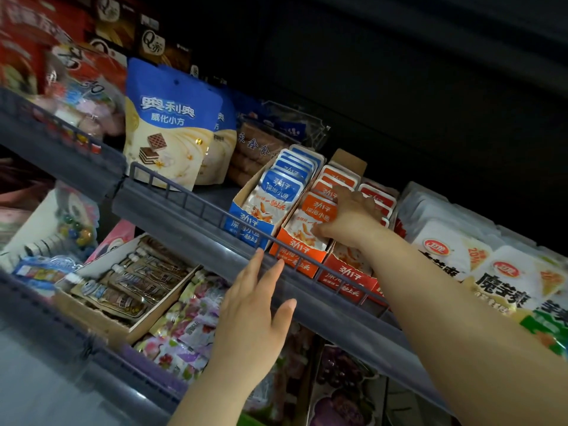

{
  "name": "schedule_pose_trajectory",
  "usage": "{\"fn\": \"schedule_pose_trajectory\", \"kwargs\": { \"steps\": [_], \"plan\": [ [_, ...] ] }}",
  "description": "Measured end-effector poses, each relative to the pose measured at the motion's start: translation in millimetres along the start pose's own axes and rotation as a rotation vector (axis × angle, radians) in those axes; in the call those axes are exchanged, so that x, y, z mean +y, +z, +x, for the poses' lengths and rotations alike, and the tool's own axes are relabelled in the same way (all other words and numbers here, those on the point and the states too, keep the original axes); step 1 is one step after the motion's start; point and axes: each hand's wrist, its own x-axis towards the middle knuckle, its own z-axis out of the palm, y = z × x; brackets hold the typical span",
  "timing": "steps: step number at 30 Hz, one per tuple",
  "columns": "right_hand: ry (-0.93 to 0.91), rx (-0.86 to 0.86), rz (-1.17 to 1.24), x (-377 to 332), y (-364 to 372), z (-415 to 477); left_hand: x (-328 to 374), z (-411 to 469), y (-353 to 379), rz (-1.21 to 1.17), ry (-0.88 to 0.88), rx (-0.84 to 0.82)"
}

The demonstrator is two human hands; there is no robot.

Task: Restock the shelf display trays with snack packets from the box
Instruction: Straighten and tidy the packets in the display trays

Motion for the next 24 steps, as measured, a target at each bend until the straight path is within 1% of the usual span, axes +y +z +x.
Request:
{"fn": "schedule_pose_trajectory", "kwargs": {
  "steps": [3,7,12,14,17,19,22,24],
  "plan": [
    [-0.041,-0.035,0.009,4.6,3.3,-1.3,-0.6,0.4,1.5,0.007,-0.004,0.004],
    [-0.036,-0.059,-0.020,6.3,5.3,-0.1,-1.0,1.1,3.6,0.022,-0.002,0.005],
    [-0.033,0.037,0.077,2.6,4.6,-2.5,-0.1,2.0,3.2,0.010,-0.002,0.022],
    [-0.065,0.072,0.097,3.1,4.5,-8.0,2.3,2.1,3.7,0.003,-0.005,0.032],
    [-0.139,0.111,0.210,7.8,5.0,-20.0,4.5,1.2,4.4,0.020,-0.016,0.018],
    [-0.187,0.090,0.244,13.2,1.5,-36.0,4.2,-1.8,4.9,0.044,-0.005,0.001],
    [-0.259,0.013,0.203,24.1,-5.3,-63.9,1.2,-13.6,4.2,0.055,0.001,-0.037],
    [-0.294,-0.039,0.210,30.1,-8.7,-81.9,0.2,-26.4,1.8,0.054,0.001,-0.029]
  ]
}}
